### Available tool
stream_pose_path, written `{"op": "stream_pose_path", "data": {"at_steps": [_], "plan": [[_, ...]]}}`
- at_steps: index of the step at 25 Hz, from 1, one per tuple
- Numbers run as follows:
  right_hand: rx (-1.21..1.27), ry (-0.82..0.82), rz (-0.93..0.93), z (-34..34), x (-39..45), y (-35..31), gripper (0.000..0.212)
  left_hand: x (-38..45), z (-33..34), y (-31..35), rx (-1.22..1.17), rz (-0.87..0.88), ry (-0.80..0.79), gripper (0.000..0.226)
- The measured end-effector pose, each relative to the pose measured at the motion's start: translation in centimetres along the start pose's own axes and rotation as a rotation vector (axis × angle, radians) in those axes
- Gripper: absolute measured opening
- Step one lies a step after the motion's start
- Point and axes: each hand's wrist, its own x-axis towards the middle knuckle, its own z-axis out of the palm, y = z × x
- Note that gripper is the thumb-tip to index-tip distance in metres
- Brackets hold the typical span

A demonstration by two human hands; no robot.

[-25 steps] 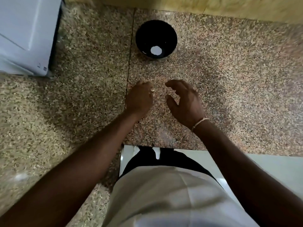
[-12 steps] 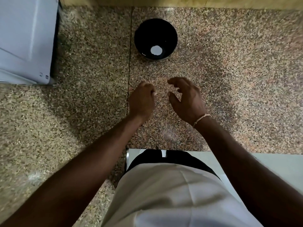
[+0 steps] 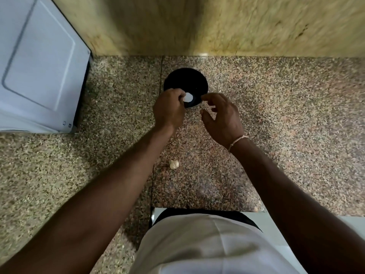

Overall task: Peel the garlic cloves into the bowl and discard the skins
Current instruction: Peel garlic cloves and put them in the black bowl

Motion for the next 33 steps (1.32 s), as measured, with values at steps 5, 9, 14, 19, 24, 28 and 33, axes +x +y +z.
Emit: {"op": "stream_pose_path", "data": {"at_steps": [5,9,14,19,24,28,33], "plan": [[0.012,0.017,-0.023,0.3,0.8,0.2,0.037,-2.2,-0.5,-0.6,-0.093,-0.063,0.073,0.016],[0.053,-0.041,-0.02,1.9,-1.6,0.5,0.036,-7.1,-0.5,-2.6,-0.261,-0.118,0.056,0.01],[0.048,-0.219,-0.018,4.6,-5.3,0.6,0.036,-13.0,0.5,-5.8,-0.308,-0.257,-0.008,0.007],[-0.047,-0.471,-0.012,7.2,-8.0,0.7,0.041,-16.2,1.4,-8.1,-0.255,-0.338,-0.092,0.011],[-0.118,-0.539,-0.048,9.2,-9.4,0.2,0.029,-17.8,3.1,-9.0,-0.282,-0.401,-0.196,0.018],[-0.07,-0.509,-0.043,9.5,-9.6,0.3,0.02,-17.6,4.1,-8.7,-0.384,-0.491,-0.176,0.018],[0.12,-0.39,0.096,7.4,-9.6,0.8,0.015,-16.4,3.3,-7.1,-0.632,-0.543,-0.158,0.024]]}}
